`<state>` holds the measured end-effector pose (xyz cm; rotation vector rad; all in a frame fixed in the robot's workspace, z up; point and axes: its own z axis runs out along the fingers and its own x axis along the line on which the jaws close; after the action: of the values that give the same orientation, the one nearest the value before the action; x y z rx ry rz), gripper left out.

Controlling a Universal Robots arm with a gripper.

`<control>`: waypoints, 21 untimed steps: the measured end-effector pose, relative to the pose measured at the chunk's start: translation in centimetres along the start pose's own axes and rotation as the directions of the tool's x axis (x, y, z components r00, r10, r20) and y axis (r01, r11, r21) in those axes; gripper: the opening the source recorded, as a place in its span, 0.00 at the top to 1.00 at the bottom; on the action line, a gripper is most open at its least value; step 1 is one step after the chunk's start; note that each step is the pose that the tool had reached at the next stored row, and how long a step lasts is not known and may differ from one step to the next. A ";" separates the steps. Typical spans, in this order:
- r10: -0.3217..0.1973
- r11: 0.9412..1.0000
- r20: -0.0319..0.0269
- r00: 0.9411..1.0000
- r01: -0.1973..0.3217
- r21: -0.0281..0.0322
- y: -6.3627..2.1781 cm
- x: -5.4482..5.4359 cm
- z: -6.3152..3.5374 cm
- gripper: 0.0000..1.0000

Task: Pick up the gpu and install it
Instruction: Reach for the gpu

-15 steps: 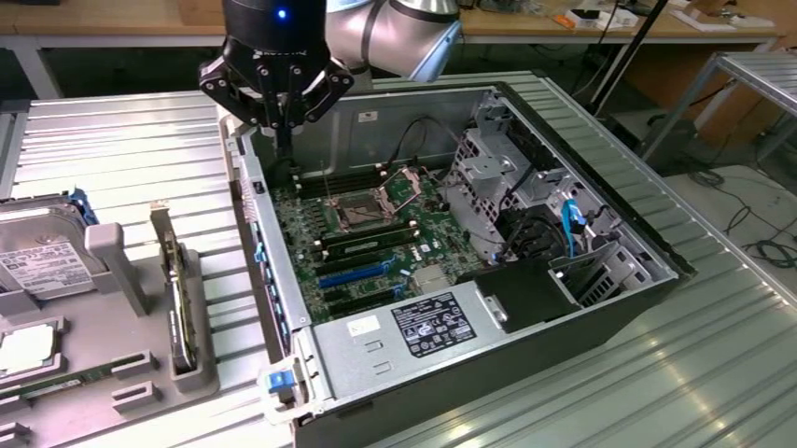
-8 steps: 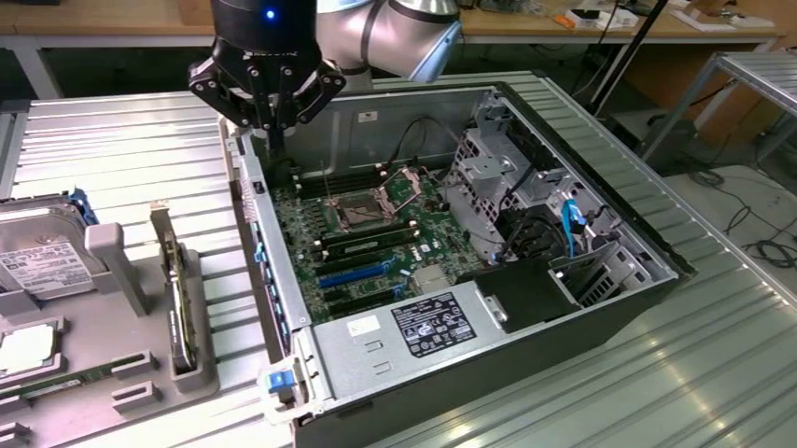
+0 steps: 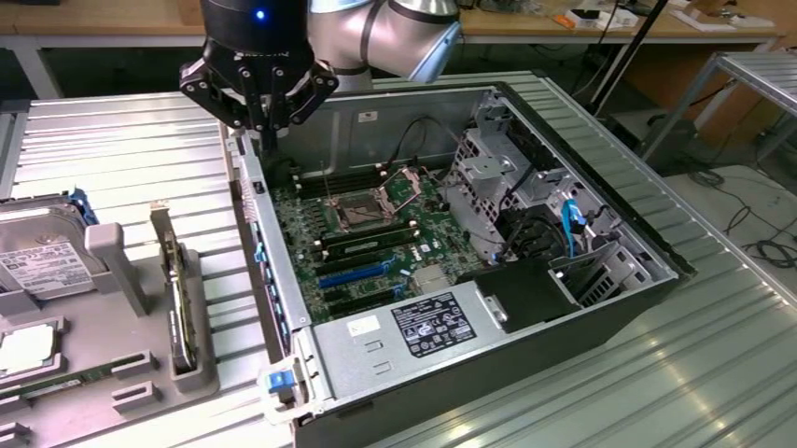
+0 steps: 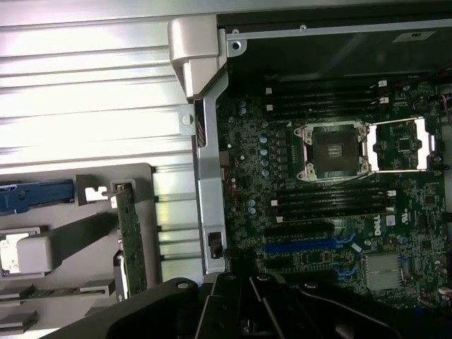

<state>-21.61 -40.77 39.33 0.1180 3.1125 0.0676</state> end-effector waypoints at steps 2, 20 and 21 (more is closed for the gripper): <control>0.000 1.000 0.000 1.000 0.000 0.000 -0.04 0.3 -0.01 0.89; 0.000 1.000 0.000 1.000 0.000 0.000 -0.30 2.4 -0.07 0.89; 0.000 1.000 0.000 1.000 0.000 0.000 -0.32 2.5 -0.07 0.89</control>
<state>-24.17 -40.90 39.33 0.1180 3.1125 0.0676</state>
